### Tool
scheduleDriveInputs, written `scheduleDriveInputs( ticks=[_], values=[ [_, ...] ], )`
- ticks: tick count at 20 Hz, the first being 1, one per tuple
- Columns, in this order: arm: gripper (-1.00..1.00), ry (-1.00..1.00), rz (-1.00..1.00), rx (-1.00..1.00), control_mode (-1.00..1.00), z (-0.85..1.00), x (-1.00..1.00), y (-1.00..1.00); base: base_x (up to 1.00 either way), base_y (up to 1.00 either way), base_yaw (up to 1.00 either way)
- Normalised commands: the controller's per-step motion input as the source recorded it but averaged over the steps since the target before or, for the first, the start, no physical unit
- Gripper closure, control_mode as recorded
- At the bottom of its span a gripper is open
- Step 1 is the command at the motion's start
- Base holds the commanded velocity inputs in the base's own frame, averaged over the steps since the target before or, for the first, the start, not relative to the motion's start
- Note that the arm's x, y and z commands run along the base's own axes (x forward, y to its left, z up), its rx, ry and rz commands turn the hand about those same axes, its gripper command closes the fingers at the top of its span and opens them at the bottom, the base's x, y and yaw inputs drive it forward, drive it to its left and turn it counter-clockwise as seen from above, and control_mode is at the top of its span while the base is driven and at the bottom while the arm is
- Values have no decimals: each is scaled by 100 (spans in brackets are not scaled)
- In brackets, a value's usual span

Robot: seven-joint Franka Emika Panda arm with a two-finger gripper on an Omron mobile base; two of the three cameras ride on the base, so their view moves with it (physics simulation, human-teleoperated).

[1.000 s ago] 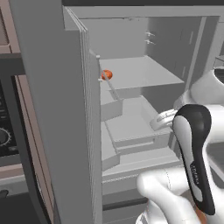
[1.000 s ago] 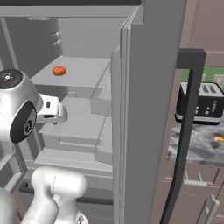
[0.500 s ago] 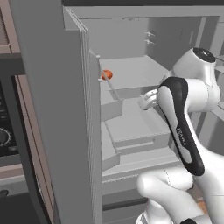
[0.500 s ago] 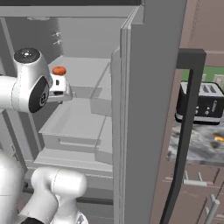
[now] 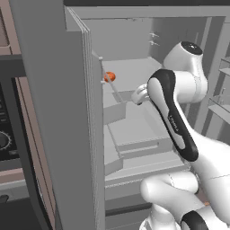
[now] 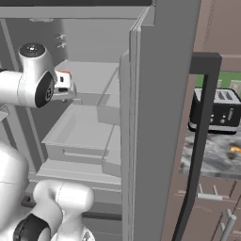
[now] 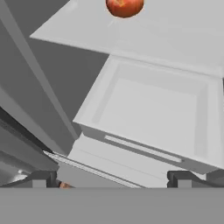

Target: Open the fridge, remove the banana, squash, and shrimp, and place them on any counter.

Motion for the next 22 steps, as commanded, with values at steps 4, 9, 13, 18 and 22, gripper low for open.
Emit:
scheduleDriveInputs(
  ticks=[4,9,13,18,22],
  values=[
    [-100,-4,1,0,-100,5,28,25,0,0,0],
    [-100,-8,1,0,-100,12,31,20,0,0,0],
    [-100,-8,0,0,-100,5,52,5,0,0,0],
    [-100,-2,1,2,-100,5,59,10,0,0,0],
    [-100,0,5,2,-100,0,63,25,0,0,0]
  ],
)
